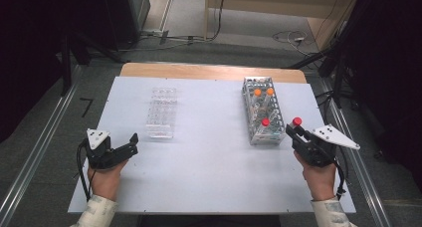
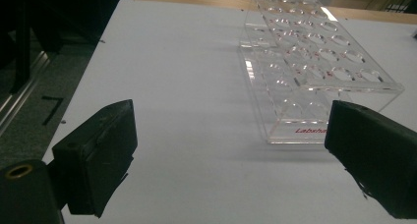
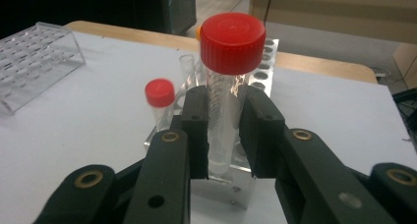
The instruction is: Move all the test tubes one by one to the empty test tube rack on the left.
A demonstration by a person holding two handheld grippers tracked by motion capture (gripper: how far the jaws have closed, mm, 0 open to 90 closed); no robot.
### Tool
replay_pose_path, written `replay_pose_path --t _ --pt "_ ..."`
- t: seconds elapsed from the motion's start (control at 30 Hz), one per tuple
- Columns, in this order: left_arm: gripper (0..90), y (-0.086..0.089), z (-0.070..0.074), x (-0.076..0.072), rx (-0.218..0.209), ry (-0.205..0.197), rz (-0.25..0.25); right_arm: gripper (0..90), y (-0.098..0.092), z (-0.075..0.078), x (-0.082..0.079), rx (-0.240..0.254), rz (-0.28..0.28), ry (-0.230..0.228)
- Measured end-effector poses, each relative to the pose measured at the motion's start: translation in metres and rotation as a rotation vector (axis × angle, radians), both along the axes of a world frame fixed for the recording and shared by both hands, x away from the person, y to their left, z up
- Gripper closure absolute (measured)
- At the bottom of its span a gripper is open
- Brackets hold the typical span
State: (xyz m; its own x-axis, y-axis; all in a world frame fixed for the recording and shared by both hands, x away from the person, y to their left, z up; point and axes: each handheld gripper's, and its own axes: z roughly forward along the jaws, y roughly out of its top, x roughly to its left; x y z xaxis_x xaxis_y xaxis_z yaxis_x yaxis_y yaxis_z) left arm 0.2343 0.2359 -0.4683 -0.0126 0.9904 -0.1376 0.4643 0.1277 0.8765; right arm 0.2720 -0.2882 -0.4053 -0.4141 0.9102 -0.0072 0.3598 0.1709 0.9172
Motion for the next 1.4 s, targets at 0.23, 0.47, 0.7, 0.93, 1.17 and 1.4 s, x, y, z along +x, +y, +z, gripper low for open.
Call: replay_pose_path --t 0.23,0.47,0.7,0.93,1.17,1.4 --pt "6.0 -0.004 0.001 -0.002 0.007 -0.002 -0.019 71.2 0.013 -0.013 -0.012 -0.017 0.063 0.042" --pt "5.8 -0.009 0.0 0.001 0.005 0.025 -0.07 71.2 0.039 -0.024 -0.022 -0.023 0.155 0.048" --pt "5.3 -0.015 0.006 -0.005 0.013 -0.018 -0.086 71.2 0.061 -0.029 -0.025 -0.031 0.217 0.066" --pt "5.4 -0.027 0.005 -0.005 0.039 -0.011 -0.116 71.2 0.078 -0.033 -0.022 -0.032 0.255 0.087" --pt "6.2 -0.035 0.007 -0.006 0.02 -0.014 -0.149 71.2 0.1 -0.037 -0.015 -0.06 0.288 0.092" --pt "6.0 -0.042 0.01 -0.006 -0.01 -0.007 -0.173 71.2 0.119 -0.039 -0.008 -0.072 0.317 0.097"
